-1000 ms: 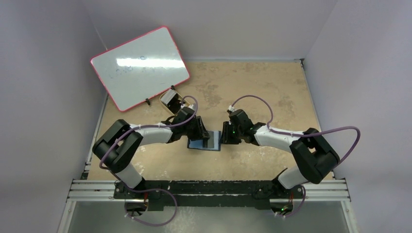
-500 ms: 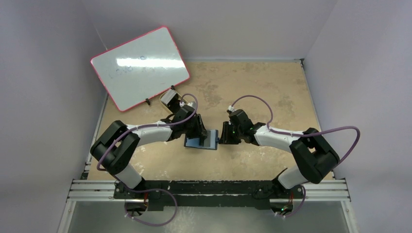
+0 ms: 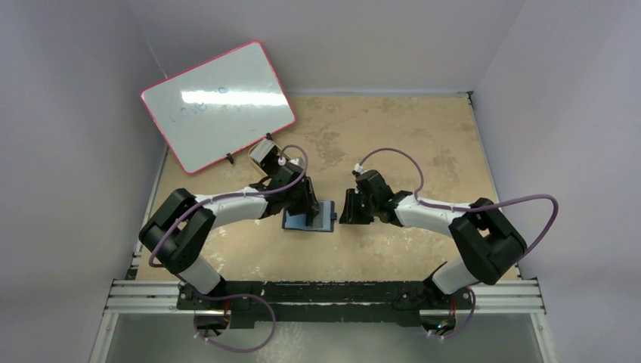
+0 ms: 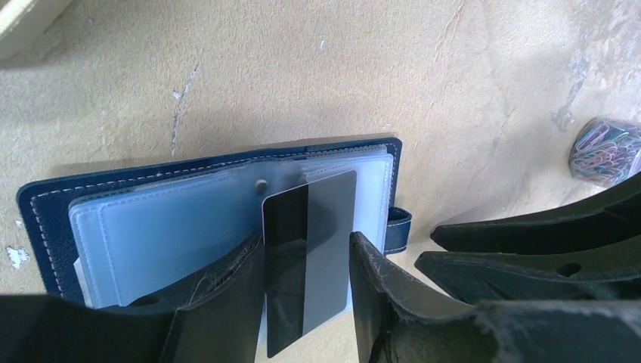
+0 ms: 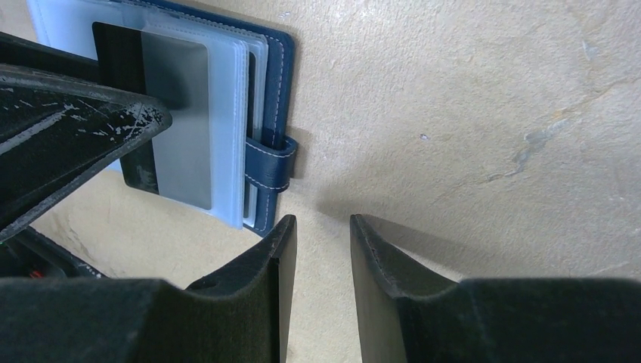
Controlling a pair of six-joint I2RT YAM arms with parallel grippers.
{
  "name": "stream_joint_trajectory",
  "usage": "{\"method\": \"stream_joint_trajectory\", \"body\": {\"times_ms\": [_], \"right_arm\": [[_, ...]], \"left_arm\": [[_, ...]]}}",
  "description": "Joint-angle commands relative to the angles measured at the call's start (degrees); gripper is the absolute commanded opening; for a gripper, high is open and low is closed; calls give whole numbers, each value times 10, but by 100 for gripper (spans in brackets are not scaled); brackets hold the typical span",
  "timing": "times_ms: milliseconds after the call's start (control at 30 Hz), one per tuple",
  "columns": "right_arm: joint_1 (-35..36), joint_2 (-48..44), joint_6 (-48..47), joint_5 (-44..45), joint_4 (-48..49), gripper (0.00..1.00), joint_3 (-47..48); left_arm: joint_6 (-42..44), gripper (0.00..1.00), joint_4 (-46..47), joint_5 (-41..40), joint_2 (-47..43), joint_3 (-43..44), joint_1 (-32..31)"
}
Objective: Put the credit cards into the card holder
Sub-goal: Insert the credit card into the card holder.
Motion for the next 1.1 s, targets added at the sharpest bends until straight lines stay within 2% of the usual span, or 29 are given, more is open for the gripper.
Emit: {"method": "stream_joint_trajectory", "body": {"times_ms": [0, 200, 367, 433, 767, 1067], "right_arm": [[2, 15, -5, -12, 5, 35, 13], [2, 17, -4, -18, 2, 35, 14], [2, 20, -5, -20, 3, 35, 16], [2, 22, -5, -19, 6, 35, 18], [3, 36, 2, -22, 16, 35, 21], [2, 41, 3, -24, 23, 35, 15]], "left_arm": [[19, 43, -2, 0, -18, 38, 0], [11, 44, -2, 22, -38, 48, 0], [37, 47, -65, -55, -52, 46, 0], [42, 47, -75, -62, -50, 45, 1], [9, 47, 34, 28, -21, 13, 1], [4, 47, 50, 2, 1, -5, 0]]}}
